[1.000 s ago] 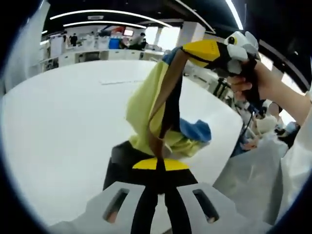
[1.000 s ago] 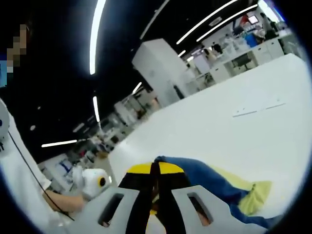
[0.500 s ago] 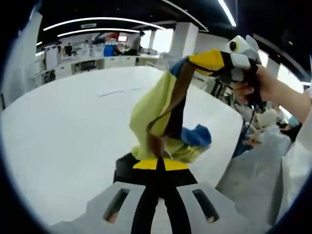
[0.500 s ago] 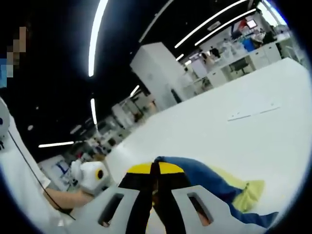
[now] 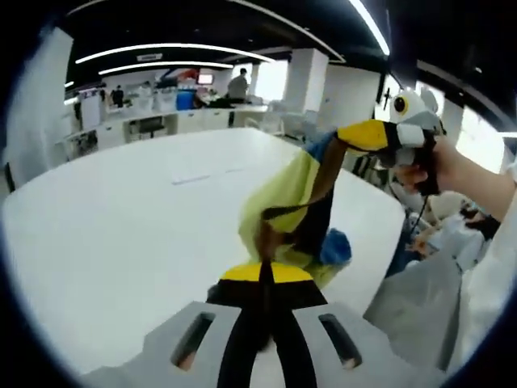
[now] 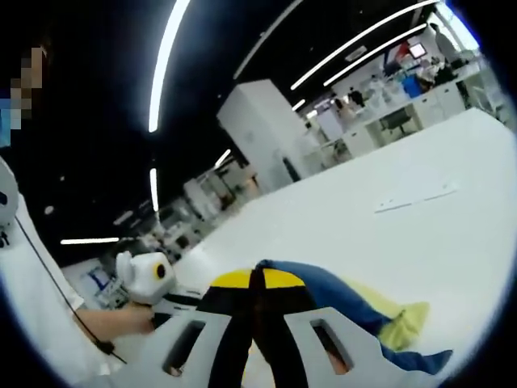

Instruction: Fold the garment on the visible template until the final outline fits inside the template.

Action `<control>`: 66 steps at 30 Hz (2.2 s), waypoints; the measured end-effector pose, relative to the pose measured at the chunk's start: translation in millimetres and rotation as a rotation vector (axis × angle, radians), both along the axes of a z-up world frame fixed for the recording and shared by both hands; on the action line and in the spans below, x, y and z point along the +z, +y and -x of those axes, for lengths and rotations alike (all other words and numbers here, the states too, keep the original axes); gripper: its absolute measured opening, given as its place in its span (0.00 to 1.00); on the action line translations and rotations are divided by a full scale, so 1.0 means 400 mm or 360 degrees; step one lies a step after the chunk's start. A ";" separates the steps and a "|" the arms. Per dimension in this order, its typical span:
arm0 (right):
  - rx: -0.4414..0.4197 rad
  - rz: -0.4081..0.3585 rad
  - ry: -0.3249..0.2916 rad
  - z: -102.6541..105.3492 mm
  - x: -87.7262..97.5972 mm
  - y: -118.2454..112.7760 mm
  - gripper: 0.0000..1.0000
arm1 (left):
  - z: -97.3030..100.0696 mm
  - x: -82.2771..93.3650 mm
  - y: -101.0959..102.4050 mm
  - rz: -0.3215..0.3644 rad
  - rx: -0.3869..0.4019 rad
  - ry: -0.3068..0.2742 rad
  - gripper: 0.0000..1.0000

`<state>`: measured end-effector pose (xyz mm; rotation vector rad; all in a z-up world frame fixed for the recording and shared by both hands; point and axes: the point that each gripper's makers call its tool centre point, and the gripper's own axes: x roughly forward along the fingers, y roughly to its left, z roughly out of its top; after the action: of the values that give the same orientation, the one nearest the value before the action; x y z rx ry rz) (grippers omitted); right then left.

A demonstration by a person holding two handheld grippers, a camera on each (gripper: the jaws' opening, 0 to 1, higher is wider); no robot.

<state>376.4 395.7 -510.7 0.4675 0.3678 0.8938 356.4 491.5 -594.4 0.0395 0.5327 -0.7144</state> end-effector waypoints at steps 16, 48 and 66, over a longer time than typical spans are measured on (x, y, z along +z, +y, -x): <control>-0.0052 0.0014 -0.0019 0.033 0.037 -0.024 0.03 | -0.018 0.130 0.020 0.0030 0.0045 -0.0178 0.00; -0.0181 -0.0052 -0.0160 0.099 0.163 -0.066 0.03 | 0.013 0.302 0.010 0.0098 0.0022 -0.0395 0.00; -0.0199 -0.0063 -0.0275 0.178 0.249 -0.071 0.03 | 0.079 0.390 0.001 0.0164 -0.0027 -0.0491 0.00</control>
<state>305.1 367.2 -411.2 0.4412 0.1614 0.8145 324.6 491.8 -438.4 0.0568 0.2003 -0.7352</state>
